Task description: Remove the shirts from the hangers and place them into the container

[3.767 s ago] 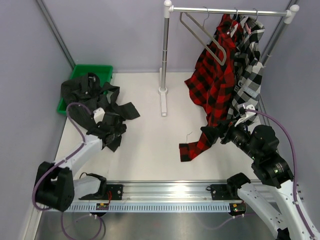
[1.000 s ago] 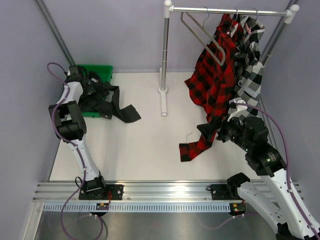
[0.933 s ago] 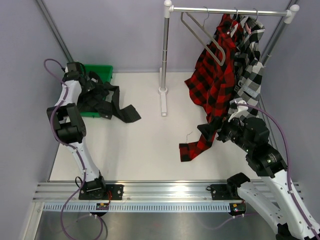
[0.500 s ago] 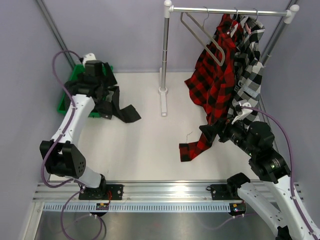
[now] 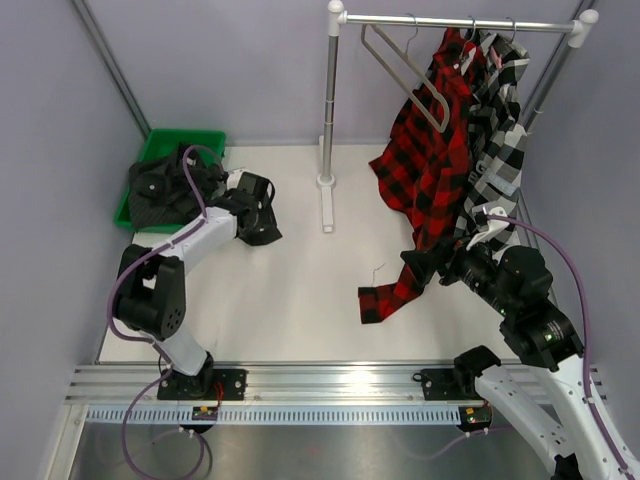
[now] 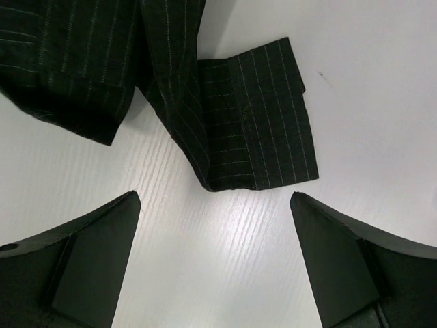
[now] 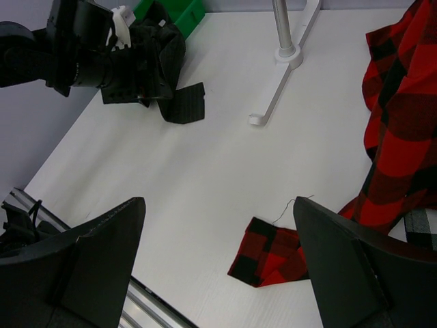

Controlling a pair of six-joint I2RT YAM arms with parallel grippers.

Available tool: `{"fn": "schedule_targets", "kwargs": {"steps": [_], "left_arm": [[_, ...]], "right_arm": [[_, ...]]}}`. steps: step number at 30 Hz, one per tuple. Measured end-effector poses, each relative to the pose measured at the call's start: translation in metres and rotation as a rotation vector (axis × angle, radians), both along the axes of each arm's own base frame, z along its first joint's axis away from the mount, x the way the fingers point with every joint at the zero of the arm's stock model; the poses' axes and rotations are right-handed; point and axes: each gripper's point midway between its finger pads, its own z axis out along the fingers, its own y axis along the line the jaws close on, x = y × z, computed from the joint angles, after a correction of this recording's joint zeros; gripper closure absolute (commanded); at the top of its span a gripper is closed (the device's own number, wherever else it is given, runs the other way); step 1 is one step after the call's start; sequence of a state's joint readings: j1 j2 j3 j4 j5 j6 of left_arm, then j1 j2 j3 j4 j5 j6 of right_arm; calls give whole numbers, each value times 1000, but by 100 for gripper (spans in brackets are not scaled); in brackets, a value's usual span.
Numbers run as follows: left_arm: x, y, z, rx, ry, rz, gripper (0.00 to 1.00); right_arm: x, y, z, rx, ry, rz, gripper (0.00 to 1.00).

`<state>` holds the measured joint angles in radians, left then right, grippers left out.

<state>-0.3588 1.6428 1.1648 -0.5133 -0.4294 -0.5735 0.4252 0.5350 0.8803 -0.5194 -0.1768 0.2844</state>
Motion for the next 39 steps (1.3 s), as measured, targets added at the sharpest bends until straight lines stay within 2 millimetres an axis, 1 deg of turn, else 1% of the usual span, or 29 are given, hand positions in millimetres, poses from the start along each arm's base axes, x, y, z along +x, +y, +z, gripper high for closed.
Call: {"fn": "schedule_targets", "kwargs": {"steps": [5, 7, 9, 10, 11, 13, 14, 16, 17, 20, 21, 22, 23, 27, 30, 32, 34, 36, 39], "left_arm": [[0, 3, -44, 49, 95, 20, 15], [-2, 5, -56, 66, 125, 23, 17], [0, 6, -64, 75, 142, 25, 20], [3, 6, -65, 79, 145, 26, 22], [6, 6, -66, 82, 143, 26, 30], [13, 5, -67, 83, 138, 29, 37], [16, 5, -68, 83, 136, 29, 46], [20, 6, -69, 83, 132, 32, 54], [22, 7, -70, 83, 131, 34, 64], [25, 10, -74, 87, 135, 35, 80], [25, 10, -75, 88, 138, 35, 92], [25, 11, -76, 91, 141, 35, 98], [24, 12, -77, 92, 144, 33, 100], [25, 13, -75, 98, 144, 27, 100], [25, 16, -65, 108, 136, 21, 100], [29, 17, -49, 113, 108, 18, 100], [37, 20, -28, 116, 64, 20, 100], [45, 28, 0, 125, 10, 34, 100], [59, 49, 42, 145, -73, 73, 100]], "right_arm": [[-1, 0, 1, 1, -3, 0, 0], [-1, 0, 1, 1, -3, 0, 1], [-1, 0, 1, 1, -3, 1, 0], [-1, 0, 1, 1, -3, 1, 1], [-1, 0, 1, 1, -2, 1, 1], [-1, 0, 1, 1, -2, 1, 0], [-1, 0, 1, 1, -2, 1, 1], [-1, 0, 1, 1, -2, 1, 1], [0, 0, 0, 1, -2, 1, 1], [0, 0, 0, 0, 0, 1, 1], [0, 0, 0, 0, 2, 1, 0], [0, 0, -1, -1, 3, 1, 0], [1, 0, -1, -2, 4, 1, 1], [1, 1, -2, -3, 8, 1, 1], [2, 1, -2, -4, 9, 1, 1], [2, 1, -2, -4, 9, 2, 1], [2, 1, -2, -4, 10, 1, 1], [2, 1, -2, -4, 9, 2, 1], [2, 1, -2, -4, 10, 2, 1]]}}
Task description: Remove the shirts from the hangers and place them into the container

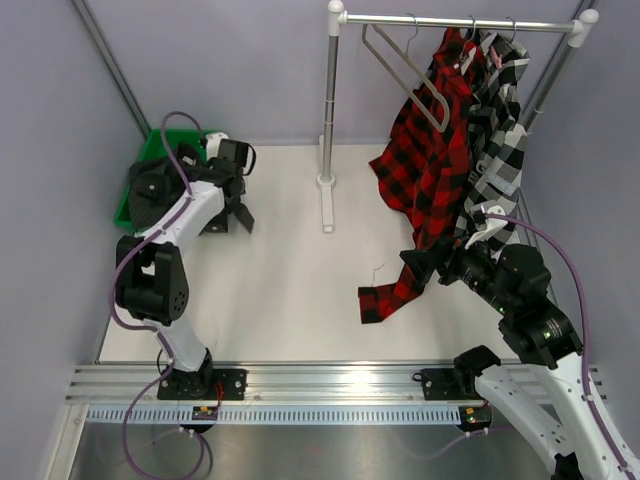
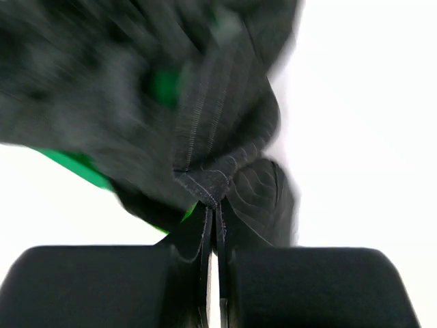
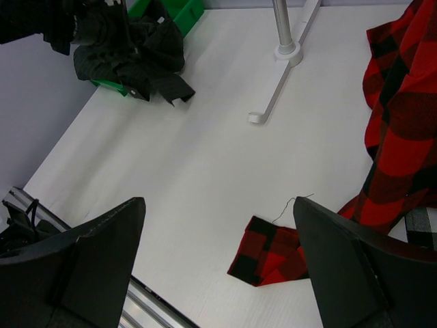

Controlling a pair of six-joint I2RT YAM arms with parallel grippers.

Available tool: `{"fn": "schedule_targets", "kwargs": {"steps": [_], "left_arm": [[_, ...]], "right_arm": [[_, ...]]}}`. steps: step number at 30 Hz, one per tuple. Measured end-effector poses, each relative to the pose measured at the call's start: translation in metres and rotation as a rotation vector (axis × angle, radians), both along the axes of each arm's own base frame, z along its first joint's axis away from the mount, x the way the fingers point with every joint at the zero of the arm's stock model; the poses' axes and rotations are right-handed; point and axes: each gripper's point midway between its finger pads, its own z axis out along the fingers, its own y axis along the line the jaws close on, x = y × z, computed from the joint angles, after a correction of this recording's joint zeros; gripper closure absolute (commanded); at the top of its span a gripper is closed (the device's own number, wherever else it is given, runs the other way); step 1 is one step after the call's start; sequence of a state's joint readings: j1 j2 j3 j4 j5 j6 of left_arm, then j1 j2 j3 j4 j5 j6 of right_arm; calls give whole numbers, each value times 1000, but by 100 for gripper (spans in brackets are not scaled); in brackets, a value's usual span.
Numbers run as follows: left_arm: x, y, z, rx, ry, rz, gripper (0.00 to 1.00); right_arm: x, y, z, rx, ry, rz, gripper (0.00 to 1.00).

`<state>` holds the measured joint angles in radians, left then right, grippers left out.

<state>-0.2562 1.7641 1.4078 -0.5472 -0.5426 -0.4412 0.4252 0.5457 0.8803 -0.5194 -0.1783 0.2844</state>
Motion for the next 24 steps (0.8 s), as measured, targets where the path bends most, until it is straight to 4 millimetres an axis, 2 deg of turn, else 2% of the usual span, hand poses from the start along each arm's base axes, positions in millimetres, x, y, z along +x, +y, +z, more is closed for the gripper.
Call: {"fn": "schedule_targets", "kwargs": {"steps": [3, 6, 9, 13, 16, 18, 22, 24], "left_arm": [[11, 29, 37, 21, -75, 52, 100], [18, 72, 64, 52, -125, 132, 100], [18, 116, 80, 80, -153, 219, 100], [18, 164, 92, 108, -175, 314, 100], [30, 191, 87, 114, -178, 366, 100], [41, 204, 72, 116, -153, 388, 100], [61, 218, 23, 110, -66, 399, 99], [66, 223, -5, 104, -12, 399, 96]], "right_arm": [[0, 0, 0, 0, 0, 1, 0], [0, 1, 0, 1, 1, 4, 0], [0, 1, -1, 0, 3, 7, 0], [2, 2, -3, -4, 14, 8, 1], [4, 3, -6, -10, 27, 9, 1], [6, 4, -9, -15, 38, 9, 0], [10, 7, -15, -26, 62, 11, 0], [12, 7, -18, -30, 73, 11, 1]]}}
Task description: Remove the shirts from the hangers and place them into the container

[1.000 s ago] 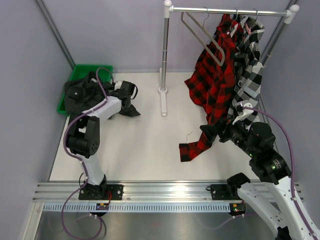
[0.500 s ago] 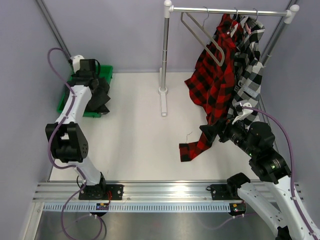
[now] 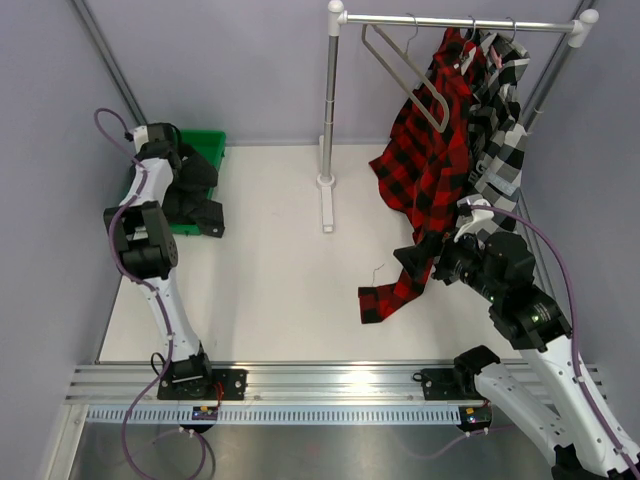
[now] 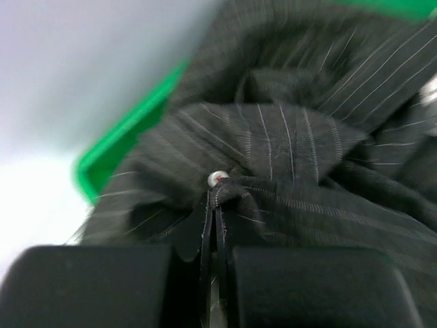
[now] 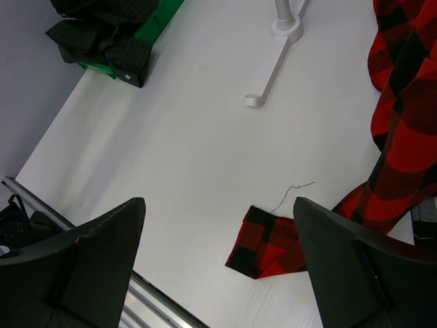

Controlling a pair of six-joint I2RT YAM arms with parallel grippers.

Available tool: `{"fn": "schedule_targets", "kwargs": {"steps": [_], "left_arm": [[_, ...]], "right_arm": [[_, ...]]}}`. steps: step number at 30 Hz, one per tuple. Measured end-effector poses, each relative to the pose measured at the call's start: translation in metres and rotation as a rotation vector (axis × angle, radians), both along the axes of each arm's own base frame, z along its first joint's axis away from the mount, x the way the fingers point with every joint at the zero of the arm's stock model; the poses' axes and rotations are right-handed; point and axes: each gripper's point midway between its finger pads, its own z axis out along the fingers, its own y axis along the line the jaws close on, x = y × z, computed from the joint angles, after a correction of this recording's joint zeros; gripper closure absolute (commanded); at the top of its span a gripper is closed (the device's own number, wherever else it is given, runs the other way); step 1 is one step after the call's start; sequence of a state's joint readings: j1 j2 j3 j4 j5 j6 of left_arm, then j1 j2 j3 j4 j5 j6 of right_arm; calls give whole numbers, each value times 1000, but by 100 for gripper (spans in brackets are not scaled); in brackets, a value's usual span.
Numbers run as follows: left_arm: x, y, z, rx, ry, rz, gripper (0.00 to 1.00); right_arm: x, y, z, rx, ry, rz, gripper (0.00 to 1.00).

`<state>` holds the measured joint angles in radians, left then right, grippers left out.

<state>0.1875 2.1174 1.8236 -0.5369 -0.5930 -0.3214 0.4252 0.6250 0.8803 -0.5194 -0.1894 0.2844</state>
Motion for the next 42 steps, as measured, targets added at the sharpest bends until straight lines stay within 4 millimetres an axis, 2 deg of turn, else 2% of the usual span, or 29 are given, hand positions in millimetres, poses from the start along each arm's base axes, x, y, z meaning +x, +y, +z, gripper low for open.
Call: {"fn": "schedule_targets", "kwargs": {"steps": [4, 7, 8, 9, 11, 12, 14, 15, 18, 19, 21, 23, 29, 31, 33, 36, 39, 42], "left_arm": [[2, 4, -48, -41, 96, -7, 86], [6, 8, -66, -63, 145, -9, 80], [9, 10, -69, -71, 150, -10, 77], [11, 12, -70, -77, 150, -9, 68], [9, 16, -70, -89, 154, -6, 60], [8, 18, -70, -93, 154, -3, 50], [8, 19, -71, -104, 148, -2, 40], [8, 19, -71, -110, 146, -4, 31], [4, 18, -65, -133, 128, -4, 20], [2, 17, -59, -142, 117, -5, 14], [-3, 11, -41, -156, 81, -11, 9], [-6, 4, -11, -161, 24, -25, 1], [-27, -34, 96, -144, -210, -93, 1], [-34, -49, 121, -137, -274, -119, 1], [-47, -68, 130, -138, -297, -152, 1], [-69, -102, 114, -159, -267, -202, 1], [-90, -136, 80, -194, -196, -246, 1], [-114, -161, 40, -227, -120, -263, 1]], "right_arm": [[3, 2, -5, -8, 19, 1, 1], [4, 3, -7, -11, 27, 4, 0], [4, 3, -7, -12, 29, 4, 1], [5, 3, -8, -13, 31, 4, 1], [5, 3, -9, -14, 34, 5, 1], [5, 3, -9, -14, 34, 5, 1], [5, 3, -9, -14, 35, 5, 1], [5, 3, -9, -14, 35, 6, 1], [5, 3, -8, -13, 34, 7, 1], [5, 4, -8, -13, 33, 7, 0], [3, 4, -7, -9, 29, 12, 1], [2, 3, -5, -6, 22, 14, 1], [-3, 2, 2, 6, -3, 17, 1], [-5, 2, 4, 11, -10, 22, 1], [-6, 2, 5, 15, -17, 25, 1], [-10, 3, 8, 22, -27, 37, 0], [-12, 2, 11, 28, -38, 40, 1], [-14, 1, 14, 33, -50, 40, 1]]}}
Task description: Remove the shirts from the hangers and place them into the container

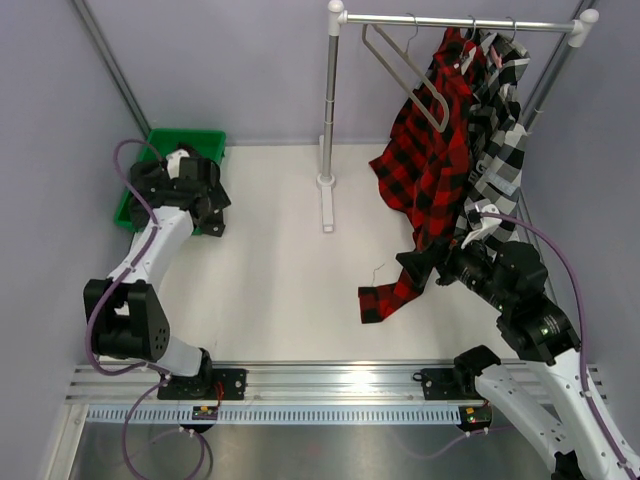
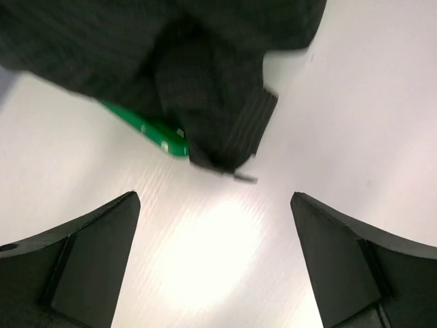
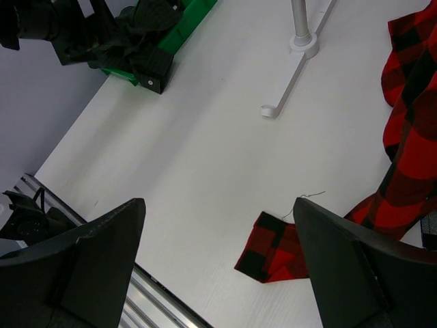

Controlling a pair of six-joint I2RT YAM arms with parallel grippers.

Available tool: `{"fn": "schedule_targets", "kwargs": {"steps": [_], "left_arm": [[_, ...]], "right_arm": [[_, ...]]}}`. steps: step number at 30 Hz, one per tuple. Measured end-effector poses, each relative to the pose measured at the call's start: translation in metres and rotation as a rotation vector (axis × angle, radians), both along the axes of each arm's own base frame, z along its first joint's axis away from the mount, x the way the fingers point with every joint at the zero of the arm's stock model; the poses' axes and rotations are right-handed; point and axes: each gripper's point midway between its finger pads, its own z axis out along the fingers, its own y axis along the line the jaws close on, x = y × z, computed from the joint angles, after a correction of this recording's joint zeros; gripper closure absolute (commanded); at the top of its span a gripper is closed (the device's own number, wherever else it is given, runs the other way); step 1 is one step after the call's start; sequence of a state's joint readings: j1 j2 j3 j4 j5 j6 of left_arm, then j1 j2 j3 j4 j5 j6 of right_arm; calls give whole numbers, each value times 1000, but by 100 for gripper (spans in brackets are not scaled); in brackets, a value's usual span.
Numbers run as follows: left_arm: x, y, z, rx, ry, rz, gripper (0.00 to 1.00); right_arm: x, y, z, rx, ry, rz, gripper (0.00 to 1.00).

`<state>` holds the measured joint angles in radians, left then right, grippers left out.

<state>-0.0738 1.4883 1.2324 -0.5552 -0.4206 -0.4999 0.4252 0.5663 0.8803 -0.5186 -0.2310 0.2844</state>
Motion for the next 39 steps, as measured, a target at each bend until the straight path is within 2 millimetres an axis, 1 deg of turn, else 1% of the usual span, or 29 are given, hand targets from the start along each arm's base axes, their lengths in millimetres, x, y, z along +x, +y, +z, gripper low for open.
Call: {"fn": "schedule_targets", "kwargs": {"steps": [2, 6, 9, 14, 17, 20, 26, 30, 37, 38, 39], "left_arm": [[-13, -10, -20, -11, 39, -4, 1], [-25, -21, -44, -33, 75, 15, 1], [-18, -23, -54, -44, 75, 42, 1], [-12, -21, -86, -36, 134, 90, 2], [-5, -20, -101, -27, 165, 114, 3], [3, -19, -103, -21, 158, 136, 4], [13, -14, -107, -14, 152, 174, 9], [19, -9, -112, -12, 157, 194, 15], [21, -4, -122, -2, 175, 217, 34], [21, -3, -123, -2, 178, 219, 39], [21, -3, -124, -2, 180, 221, 42]], "right_arm": [[-1, 0, 2, 3, -6, 1, 1], [-5, 1, 4, 11, -15, 17, 0], [-6, 2, 5, 14, -19, 24, 0], [-8, 1, 8, 20, -30, 26, 1], [-9, 2, 9, 22, -32, 33, 1], [-11, 4, 9, 24, -32, 47, 1], [-11, 5, 11, 30, -40, 54, 1], [-12, 7, 11, 32, -40, 65, 1], [-12, 7, 10, 32, -38, 69, 0], [-12, 7, 10, 32, -38, 69, 1], [-12, 7, 10, 32, -38, 69, 1]]}}
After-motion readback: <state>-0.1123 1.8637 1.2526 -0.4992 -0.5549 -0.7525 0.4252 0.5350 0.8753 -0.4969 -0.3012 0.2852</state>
